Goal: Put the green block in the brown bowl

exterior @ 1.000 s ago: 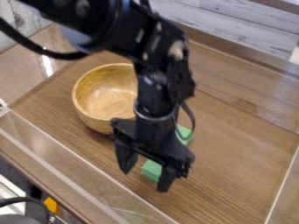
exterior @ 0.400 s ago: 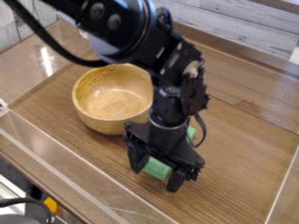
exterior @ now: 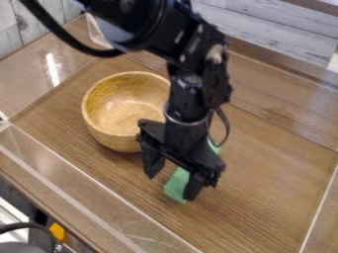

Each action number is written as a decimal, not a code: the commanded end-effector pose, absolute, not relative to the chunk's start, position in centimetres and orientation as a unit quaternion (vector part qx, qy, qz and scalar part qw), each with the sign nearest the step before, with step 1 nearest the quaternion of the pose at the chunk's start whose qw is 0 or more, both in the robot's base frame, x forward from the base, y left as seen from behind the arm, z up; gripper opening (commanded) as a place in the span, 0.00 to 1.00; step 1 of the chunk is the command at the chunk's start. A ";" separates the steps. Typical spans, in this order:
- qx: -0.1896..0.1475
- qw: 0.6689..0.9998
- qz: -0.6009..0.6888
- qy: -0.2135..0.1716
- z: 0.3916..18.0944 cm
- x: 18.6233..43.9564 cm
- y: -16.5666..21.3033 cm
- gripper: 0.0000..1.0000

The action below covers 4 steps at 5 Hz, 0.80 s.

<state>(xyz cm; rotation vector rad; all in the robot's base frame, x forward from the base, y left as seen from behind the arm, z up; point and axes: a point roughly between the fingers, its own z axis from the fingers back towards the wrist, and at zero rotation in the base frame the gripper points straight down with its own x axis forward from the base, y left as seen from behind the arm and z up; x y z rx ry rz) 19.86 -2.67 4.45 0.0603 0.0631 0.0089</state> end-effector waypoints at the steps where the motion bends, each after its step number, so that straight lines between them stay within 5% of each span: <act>1: 0.026 1.000 0.016 -0.003 6.1 21.0 -2.0 1.00; 4: 0.021 1.000 0.001 -0.011 2.7 21.7 -1.8 1.00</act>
